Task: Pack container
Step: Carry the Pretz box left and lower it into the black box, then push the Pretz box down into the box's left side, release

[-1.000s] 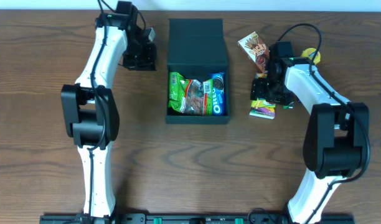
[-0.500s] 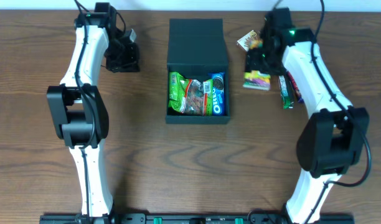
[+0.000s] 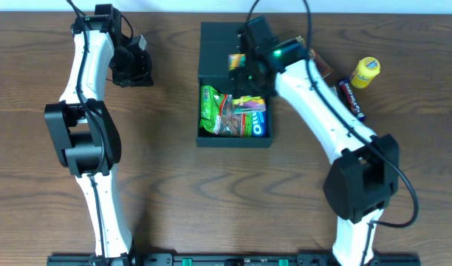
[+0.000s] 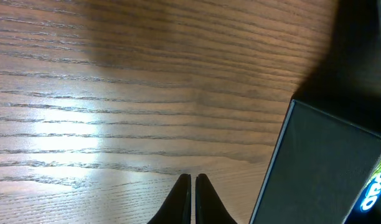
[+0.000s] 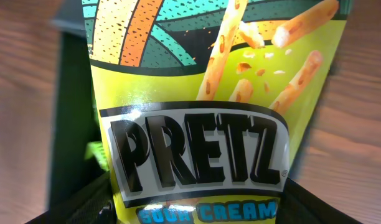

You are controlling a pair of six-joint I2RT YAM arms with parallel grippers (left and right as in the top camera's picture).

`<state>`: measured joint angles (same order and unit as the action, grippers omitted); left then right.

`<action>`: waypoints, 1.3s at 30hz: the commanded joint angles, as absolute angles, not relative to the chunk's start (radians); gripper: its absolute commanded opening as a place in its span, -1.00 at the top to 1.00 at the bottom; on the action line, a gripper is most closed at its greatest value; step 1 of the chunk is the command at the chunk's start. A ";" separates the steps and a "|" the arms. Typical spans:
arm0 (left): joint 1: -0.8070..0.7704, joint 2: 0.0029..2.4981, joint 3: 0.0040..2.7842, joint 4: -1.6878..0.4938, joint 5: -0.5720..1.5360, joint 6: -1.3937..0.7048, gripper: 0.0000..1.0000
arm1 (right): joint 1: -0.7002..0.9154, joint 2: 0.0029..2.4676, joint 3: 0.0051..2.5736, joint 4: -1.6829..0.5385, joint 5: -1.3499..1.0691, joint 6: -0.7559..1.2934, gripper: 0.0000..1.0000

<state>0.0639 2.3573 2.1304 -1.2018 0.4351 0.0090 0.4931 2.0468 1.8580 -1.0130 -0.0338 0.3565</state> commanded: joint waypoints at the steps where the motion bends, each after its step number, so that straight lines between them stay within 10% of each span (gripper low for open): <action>1: 0.066 2.360 2.144 -1.208 0.438 0.031 0.88 | 0.536 2.045 1.882 -0.997 -0.034 0.430 -0.37; 22: 0.066 2.360 2.144 -1.226 0.438 0.030 0.89 | 0.662 2.129 1.881 -0.986 -0.026 0.632 -0.33; 31: 0.066 2.360 2.144 -1.225 0.438 0.030 0.89 | 0.661 2.129 1.881 -0.975 -0.028 0.612 -0.82; 39: 0.066 2.360 2.144 -1.226 0.438 0.030 0.88 | 0.631 2.125 1.883 -0.969 -0.028 0.576 -0.40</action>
<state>0.0639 2.3573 2.1304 -1.2228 0.4351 0.0090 0.6468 2.1246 1.8580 -0.9710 -0.0334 0.5915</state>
